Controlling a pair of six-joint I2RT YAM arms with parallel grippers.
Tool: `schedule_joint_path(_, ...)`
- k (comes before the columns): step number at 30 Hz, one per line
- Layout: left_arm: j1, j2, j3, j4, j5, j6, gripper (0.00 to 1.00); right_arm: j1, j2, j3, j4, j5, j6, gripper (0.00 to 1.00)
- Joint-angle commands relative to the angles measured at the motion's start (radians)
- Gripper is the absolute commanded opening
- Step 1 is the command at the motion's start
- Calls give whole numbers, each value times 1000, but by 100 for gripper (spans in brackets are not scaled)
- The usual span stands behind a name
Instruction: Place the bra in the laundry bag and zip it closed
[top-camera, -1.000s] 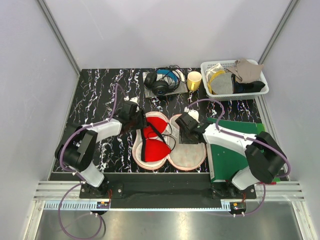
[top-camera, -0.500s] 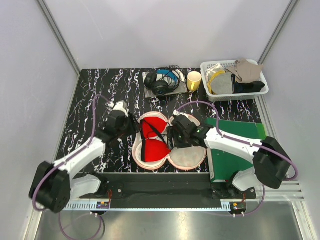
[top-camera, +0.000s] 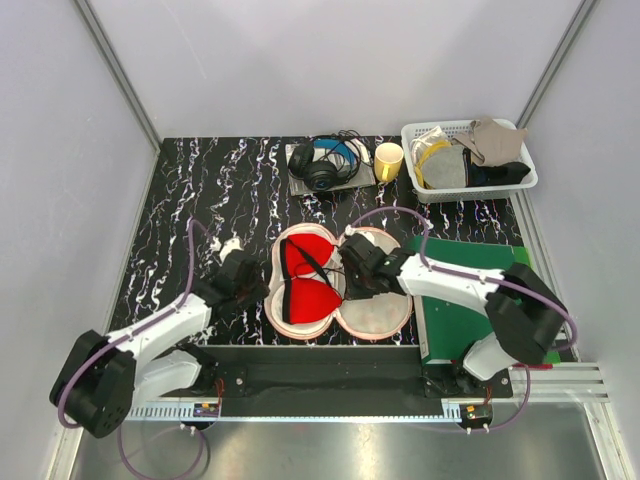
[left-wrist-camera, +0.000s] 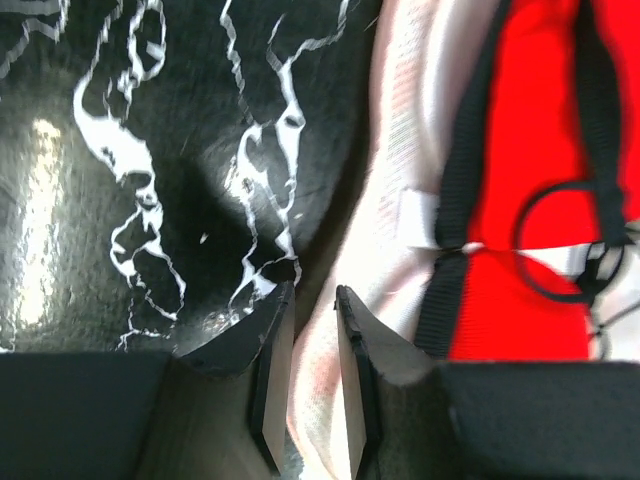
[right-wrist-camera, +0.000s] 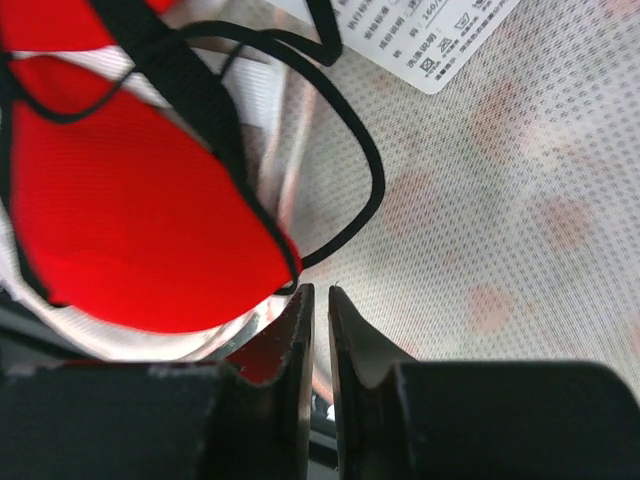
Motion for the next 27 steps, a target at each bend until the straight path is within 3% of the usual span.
schedule_joint_path(1,-49,57,11,23,-49,-41,27,3,81,51,23,-21,-6,18)
schedule_joint_path(15,-163,15,-51,17,-89,-164,26,58,123,88,130,-180,67,16)
schedule_joint_path(20,-169,-57,-41,-61,-131,-155,28,58,68,48,123,-143,78,16)
schedule_joint_path(23,-169,-123,-23,-114,-172,-140,36,58,11,43,83,-104,69,18)
schedule_joint_path(27,-169,-176,15,-157,-178,-109,38,41,-58,57,9,-30,37,29)
